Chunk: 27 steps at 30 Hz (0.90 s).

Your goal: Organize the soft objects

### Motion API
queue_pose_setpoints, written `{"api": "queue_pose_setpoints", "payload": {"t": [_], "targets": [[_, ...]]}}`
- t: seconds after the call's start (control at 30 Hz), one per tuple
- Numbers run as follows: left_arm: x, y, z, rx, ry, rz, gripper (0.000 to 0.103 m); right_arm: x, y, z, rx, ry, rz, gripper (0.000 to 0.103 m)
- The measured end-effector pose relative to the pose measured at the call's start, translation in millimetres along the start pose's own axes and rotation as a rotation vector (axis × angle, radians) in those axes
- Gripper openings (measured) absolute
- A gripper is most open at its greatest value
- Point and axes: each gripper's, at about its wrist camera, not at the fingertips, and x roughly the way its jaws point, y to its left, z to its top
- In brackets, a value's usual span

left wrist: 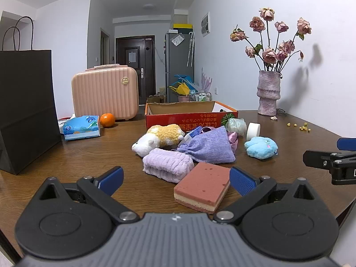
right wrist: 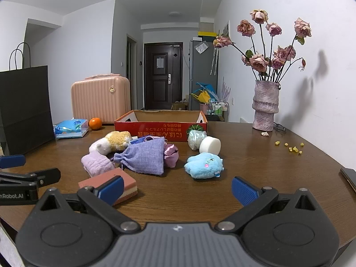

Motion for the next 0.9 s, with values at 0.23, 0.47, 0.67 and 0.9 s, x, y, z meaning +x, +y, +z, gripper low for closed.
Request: {"api": "queue_pose_setpoints", "payload": {"t": [0.23,0.47,0.67,0.9], "targets": [[-0.6,-3.3,0.4,0.002,0.001,0.0,0.103,-0.4,1.5,1.3,-0.001,-0.001,0.0,0.103],[-0.8,-3.2,0.6,0.001,0.001,0.0,0.103,-1.2,3.0,2.7,-0.002,-0.003,-0.001,0.103],[-0.8,-3.3,0.5,0.001,0.001,0.0,0.103,-1.9,3.0,3.0,-0.002,-0.003,-0.001,0.103],[-0.8,-3.3,0.5,0.001,0.0,0.0,0.103,-2.7,3.4,3.3,-0.002,-0.004,-0.001,0.103]]}}
